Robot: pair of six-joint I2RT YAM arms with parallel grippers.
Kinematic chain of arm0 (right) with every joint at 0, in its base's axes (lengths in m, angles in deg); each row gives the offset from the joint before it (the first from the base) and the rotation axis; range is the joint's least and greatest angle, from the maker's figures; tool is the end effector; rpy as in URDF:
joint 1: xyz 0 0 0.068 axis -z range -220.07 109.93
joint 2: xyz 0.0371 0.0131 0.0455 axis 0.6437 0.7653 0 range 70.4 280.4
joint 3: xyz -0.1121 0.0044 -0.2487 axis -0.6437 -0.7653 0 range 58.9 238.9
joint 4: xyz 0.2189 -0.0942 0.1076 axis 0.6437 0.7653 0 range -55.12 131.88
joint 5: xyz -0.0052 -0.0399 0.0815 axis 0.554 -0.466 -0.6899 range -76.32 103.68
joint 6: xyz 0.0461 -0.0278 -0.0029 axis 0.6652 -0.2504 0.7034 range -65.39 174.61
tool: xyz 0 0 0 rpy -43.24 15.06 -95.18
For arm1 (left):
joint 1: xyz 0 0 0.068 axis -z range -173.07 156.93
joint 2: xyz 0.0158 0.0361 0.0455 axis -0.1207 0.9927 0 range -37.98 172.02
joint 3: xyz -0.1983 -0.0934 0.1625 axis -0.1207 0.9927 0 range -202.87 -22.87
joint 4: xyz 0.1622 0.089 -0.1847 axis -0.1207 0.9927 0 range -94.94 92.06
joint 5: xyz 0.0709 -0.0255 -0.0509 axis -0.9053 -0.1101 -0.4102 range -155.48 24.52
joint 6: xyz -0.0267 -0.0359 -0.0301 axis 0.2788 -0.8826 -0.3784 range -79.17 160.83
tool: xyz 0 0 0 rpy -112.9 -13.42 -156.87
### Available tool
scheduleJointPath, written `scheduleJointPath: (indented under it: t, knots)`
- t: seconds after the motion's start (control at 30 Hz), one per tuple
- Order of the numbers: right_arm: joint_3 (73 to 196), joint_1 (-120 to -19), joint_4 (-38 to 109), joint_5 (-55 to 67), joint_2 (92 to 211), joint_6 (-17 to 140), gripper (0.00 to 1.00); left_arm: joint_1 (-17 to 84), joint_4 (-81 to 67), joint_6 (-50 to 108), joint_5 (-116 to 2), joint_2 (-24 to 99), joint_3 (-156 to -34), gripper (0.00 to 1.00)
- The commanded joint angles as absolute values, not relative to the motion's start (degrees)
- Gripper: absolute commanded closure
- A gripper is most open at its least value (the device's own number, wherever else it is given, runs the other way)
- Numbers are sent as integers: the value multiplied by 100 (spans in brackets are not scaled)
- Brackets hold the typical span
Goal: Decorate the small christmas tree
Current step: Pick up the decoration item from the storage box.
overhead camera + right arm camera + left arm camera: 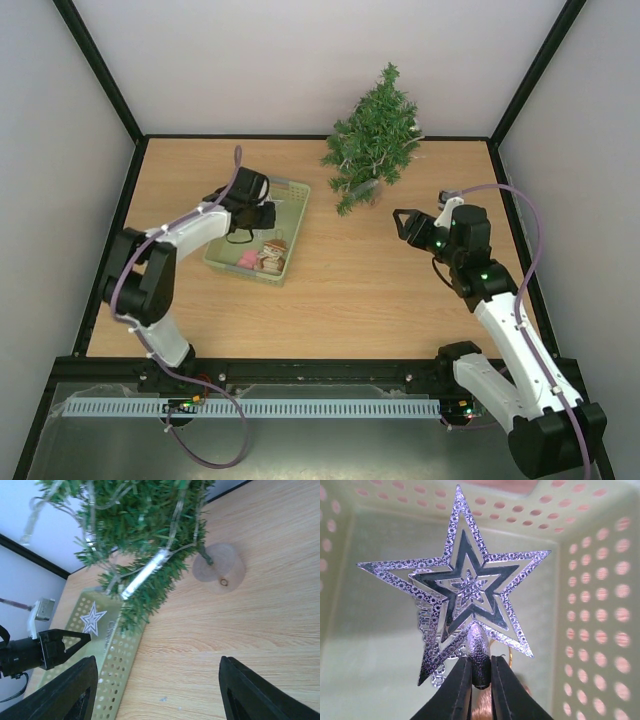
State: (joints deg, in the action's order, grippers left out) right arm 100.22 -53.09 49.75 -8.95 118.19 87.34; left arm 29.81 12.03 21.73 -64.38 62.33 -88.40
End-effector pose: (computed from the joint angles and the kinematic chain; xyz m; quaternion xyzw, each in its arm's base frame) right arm 0.1843 0.0567 0.3022 0.0295 0.8167 0.3642 0.4465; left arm 0.3413 -0.1447 0.1968 0.0343 0.9441 -0.1258 0.3027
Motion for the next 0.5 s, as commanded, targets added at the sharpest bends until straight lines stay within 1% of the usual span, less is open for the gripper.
scheduleJointPath:
  t: [0.0,0.13,0.27,0.37,0.47]
  knots:
    - [10341,-5602,4991,-950,11585,9010,35,3050,920,2448,-6474,5484,-8469,92]
    - [10609,-6284,4873,-676,11626,9261,36,3208,675,2741,-6439,4839,-8101,92]
    - [10936,-7294,4667,-221,11867,9370,38,3257,522,2818,-6127,4214,-7716,92]
    - [11225,-8086,4425,19,12254,9372,41,3328,464,2894,-5900,3768,-7463,92]
    - [11614,-8750,4358,-18,12843,9132,42,3412,357,2994,-5587,3259,-7193,92]
